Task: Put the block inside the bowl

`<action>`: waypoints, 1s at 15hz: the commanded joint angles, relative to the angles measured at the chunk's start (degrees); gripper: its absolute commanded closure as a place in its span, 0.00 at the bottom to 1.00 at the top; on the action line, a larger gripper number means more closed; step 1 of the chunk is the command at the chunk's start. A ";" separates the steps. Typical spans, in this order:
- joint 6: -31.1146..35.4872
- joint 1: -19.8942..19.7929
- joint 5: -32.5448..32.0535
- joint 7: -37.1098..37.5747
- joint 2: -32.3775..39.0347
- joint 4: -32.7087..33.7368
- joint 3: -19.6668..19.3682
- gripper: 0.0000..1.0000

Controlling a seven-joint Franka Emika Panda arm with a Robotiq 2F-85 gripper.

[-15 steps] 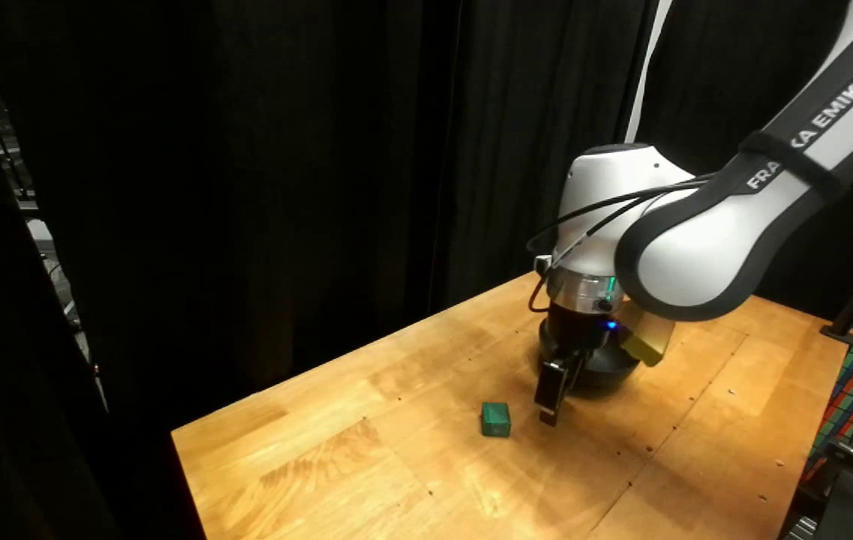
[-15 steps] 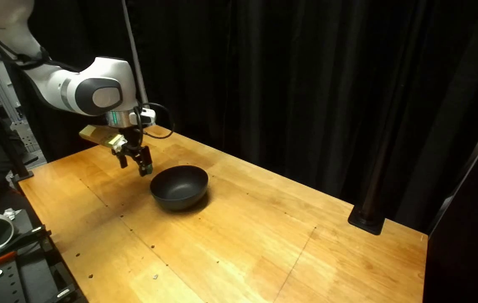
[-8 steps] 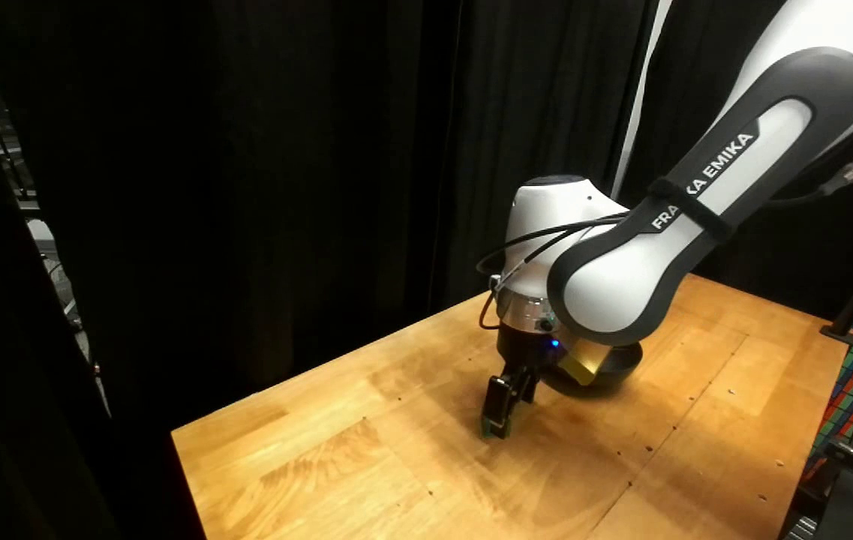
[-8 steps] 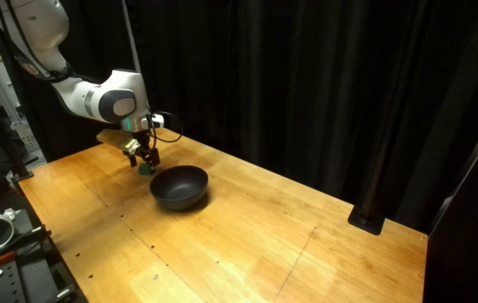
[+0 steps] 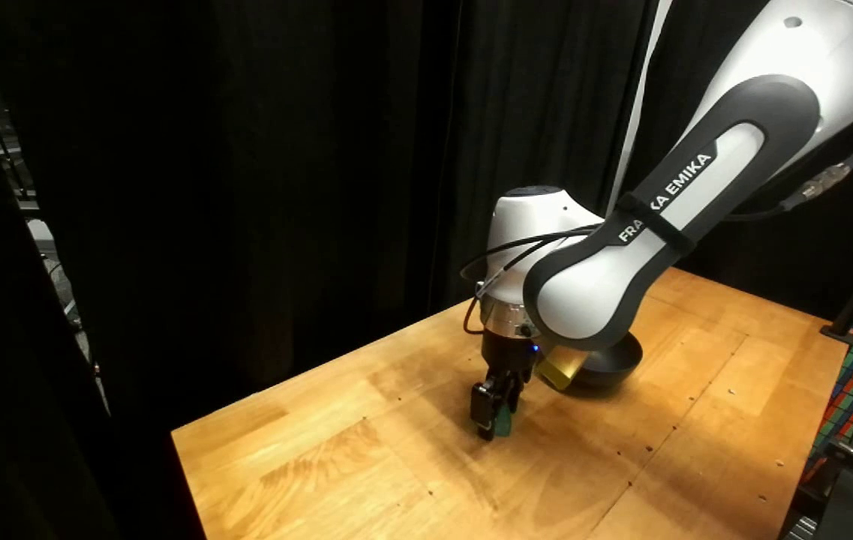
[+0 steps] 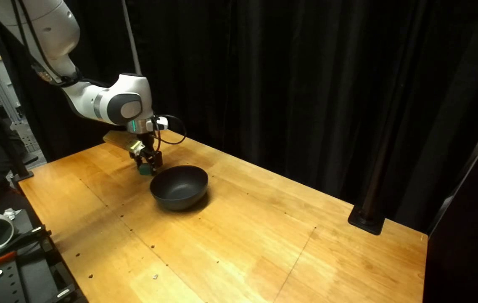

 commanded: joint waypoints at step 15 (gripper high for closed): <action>-14.51 0.01 -19.37 18.93 -13.03 -0.23 -17.07 0.67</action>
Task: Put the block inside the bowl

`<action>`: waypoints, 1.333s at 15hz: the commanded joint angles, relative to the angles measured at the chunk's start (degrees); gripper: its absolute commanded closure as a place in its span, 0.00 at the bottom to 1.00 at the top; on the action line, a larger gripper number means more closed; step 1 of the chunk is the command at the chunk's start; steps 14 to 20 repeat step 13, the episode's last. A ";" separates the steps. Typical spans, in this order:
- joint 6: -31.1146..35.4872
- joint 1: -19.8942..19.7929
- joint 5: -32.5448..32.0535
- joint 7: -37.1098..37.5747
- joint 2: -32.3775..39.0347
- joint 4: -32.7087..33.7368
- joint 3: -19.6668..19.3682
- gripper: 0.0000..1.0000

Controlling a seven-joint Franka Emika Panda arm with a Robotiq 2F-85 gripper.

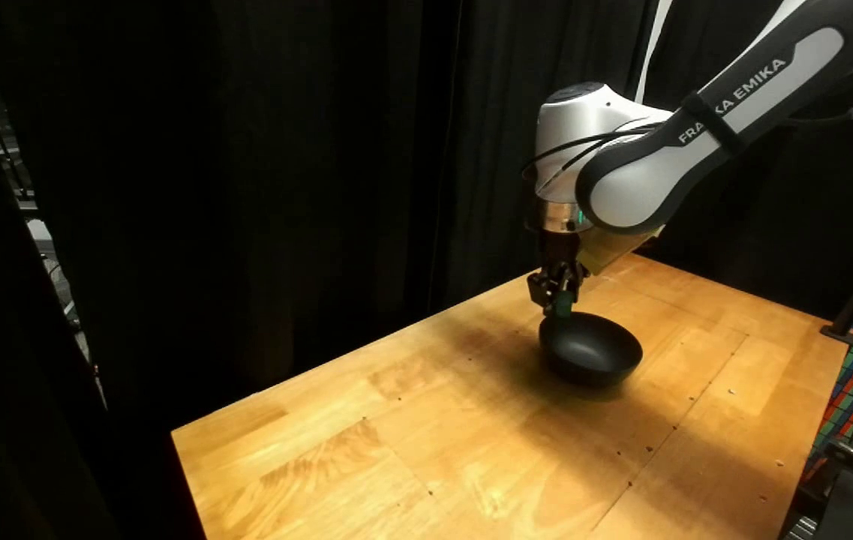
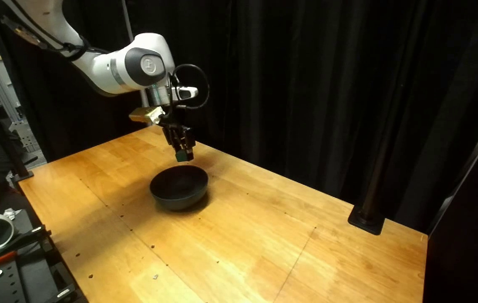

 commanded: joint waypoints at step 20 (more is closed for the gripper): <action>-18.70 -12.45 12.55 -15.84 -14.49 -4.24 5.17 0.00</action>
